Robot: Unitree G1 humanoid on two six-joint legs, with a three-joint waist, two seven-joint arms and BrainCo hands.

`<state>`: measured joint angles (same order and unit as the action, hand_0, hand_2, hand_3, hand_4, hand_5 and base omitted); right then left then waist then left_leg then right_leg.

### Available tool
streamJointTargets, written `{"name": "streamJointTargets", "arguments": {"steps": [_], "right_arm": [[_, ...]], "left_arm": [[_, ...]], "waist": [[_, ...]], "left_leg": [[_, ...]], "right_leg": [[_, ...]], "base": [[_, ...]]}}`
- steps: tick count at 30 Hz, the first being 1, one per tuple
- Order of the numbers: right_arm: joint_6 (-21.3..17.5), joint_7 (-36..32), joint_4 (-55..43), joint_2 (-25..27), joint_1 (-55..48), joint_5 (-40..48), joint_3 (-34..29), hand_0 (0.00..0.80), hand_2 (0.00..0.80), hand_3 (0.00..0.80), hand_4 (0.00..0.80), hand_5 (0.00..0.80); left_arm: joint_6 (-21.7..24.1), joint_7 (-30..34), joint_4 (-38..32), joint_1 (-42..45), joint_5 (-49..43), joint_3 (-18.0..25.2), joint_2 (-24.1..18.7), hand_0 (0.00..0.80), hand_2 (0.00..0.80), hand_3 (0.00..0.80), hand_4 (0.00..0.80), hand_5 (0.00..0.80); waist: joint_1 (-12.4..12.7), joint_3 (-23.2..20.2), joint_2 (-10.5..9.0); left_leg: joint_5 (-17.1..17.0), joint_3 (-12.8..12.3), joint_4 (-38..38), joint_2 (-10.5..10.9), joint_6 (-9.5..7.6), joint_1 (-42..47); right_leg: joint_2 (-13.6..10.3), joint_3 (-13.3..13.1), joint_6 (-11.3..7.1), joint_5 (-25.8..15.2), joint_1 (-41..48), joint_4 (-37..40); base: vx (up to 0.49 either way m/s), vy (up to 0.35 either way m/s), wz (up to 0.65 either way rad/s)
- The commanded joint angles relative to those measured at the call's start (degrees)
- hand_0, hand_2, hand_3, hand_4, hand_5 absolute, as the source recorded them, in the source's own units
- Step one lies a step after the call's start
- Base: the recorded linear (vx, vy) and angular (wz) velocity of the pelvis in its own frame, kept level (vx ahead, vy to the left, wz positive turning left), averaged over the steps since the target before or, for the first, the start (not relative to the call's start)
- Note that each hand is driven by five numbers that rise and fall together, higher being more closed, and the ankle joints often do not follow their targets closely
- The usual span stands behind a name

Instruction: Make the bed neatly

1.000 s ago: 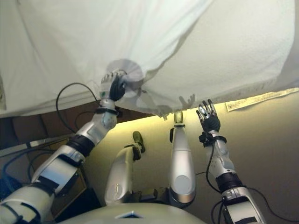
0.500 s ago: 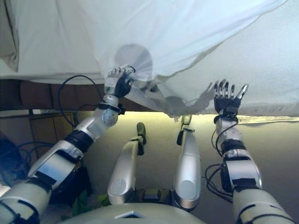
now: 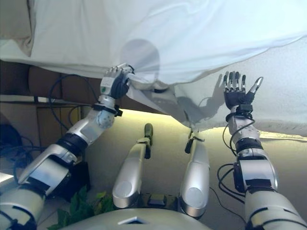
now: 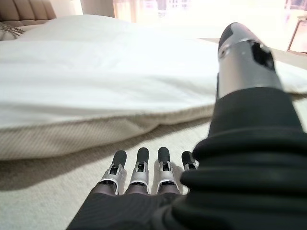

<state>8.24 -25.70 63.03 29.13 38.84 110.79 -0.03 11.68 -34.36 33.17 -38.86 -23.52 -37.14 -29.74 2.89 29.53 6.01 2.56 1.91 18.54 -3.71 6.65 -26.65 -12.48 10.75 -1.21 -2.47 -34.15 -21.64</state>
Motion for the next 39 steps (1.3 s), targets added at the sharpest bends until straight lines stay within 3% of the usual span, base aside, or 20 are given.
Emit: {"name": "streamJointTargets", "arguments": {"steps": [1,11,18,26,32,39], "right_arm": [[1.4,-0.2,1.99,2.7,-0.32,0.64,-2.67,0.0,0.0,0.0,0.0,0.0],[5.78,-3.86,4.06,2.04,1.62,2.21,-6.11,0.0,0.0,0.0,0.0,0.0],[7.53,-4.54,5.48,4.01,5.59,2.21,-4.22,0.0,0.0,0.0,0.0,0.0],[6.2,-0.96,5.3,3.82,6.4,2.21,-4.72,0.0,0.0,0.0,0.0,0.0],[9.73,-3.47,7.11,1.08,2.84,2.21,-6.71,0.0,0.0,0.0,0.0,0.0],[12.41,-4.62,8.22,0.28,0.89,2.21,-4.79,0.0,0.0,0.0,0.0,0.0]], "left_arm": [[-0.32,-2.5,-3.48,0.18,2.2,3.53,-6.54,0.8,0.8,0.8,0.8,0.8],[1.16,-3.65,-6.42,3.42,0.62,3.8,-7.3,0.8,0.8,0.8,0.8,0.8],[3.43,-6.74,-7.2,4.38,0.88,3.89,-7.38,0.8,0.8,0.8,0.8,0.8],[5.45,-7.99,-9.2,4.13,1.6,4.72,-8.47,0.8,0.8,0.8,0.8,0.8],[5.22,-8.64,-8.68,4.03,1.89,5.38,-9.47,0.8,0.8,0.8,0.8,0.8],[4.54,-9.73,-8.24,3.81,0.94,4.95,-8.08,0.8,0.8,0.8,0.8,0.8]], "waist": [[1.9,-1.83,0.98],[4.44,-2.51,0.52],[5.29,-2.35,1.56],[5.68,-1.61,2.02],[5.57,-0.6,0.76],[4.81,0.25,1.26]], "left_leg": [[-6.24,1.49,-2.11,-0.24,-1.05,-3.47],[-5.19,2.57,-0.52,0.81,-1.42,-4.28],[-6.69,2.38,-2.97,1.57,-1.59,-4.76],[-7.17,1.65,-2.83,1.53,-1.43,-5.7],[-6.94,1.79,-1.54,1.5,-1.58,-6.91],[-7.09,1.43,-1.06,1.67,-1.7,-7.52]], "right_leg": [[-6.76,-0.18,-9.67,-0.57,4.72,2.8],[-7.48,1.72,-10.68,-0.99,5.26,2.87],[-7.53,2.26,-11.29,-2.89,5.1,6.37],[-8.16,2.86,-11.72,-3.08,4.65,6.12],[-7.85,2.88,-11.92,-3.42,3.96,5.6],[-7.7,2.0,-11.75,-3.58,3.08,5.41]], "base": [[0.035,0.038,0.11],[0.016,0.01,0.08],[-0.042,0.027,-0.06],[-0.005,0.031,-0.02],[-0.003,-0.038,0.02],[0.001,0.009,0.0]]}}
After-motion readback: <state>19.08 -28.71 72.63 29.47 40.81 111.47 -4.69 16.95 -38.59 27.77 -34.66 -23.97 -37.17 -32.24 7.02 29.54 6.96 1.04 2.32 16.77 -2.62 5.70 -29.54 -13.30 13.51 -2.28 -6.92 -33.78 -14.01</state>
